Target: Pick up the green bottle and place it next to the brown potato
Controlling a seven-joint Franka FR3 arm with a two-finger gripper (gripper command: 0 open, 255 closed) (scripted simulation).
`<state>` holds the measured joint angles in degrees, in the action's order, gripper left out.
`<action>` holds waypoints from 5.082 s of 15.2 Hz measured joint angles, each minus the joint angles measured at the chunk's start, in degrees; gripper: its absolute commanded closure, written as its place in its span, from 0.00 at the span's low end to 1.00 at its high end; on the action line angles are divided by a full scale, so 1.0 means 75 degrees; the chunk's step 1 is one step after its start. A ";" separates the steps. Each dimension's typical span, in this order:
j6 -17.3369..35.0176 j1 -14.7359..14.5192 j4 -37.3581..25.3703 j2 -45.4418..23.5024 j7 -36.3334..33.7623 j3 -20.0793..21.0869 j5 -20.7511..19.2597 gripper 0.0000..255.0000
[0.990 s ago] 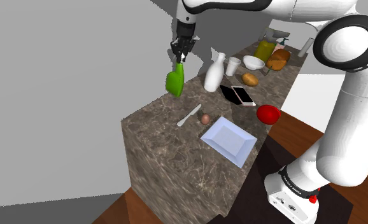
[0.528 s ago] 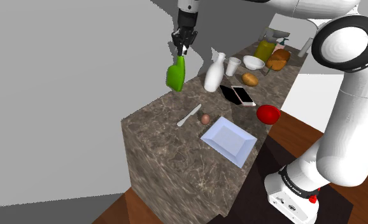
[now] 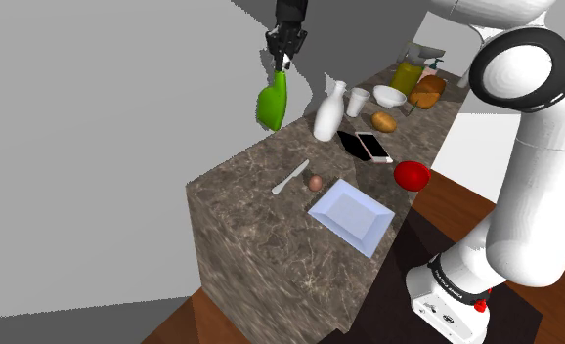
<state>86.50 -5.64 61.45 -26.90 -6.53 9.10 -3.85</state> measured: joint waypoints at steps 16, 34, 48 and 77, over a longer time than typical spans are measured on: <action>-0.0146 0.1339 0.2082 0.2258 0.1713 -0.0512 0.0373 1.00; -0.0892 0.3000 0.2563 0.3514 0.4815 -0.1957 0.0420 1.00; -0.2289 0.4559 -0.0117 0.2233 0.7545 -0.3250 0.0724 1.00; 0.0565 0.4754 0.3715 0.3243 0.7999 -0.3395 0.0444 1.00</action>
<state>90.74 30.01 89.31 -2.57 53.47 -16.36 -0.52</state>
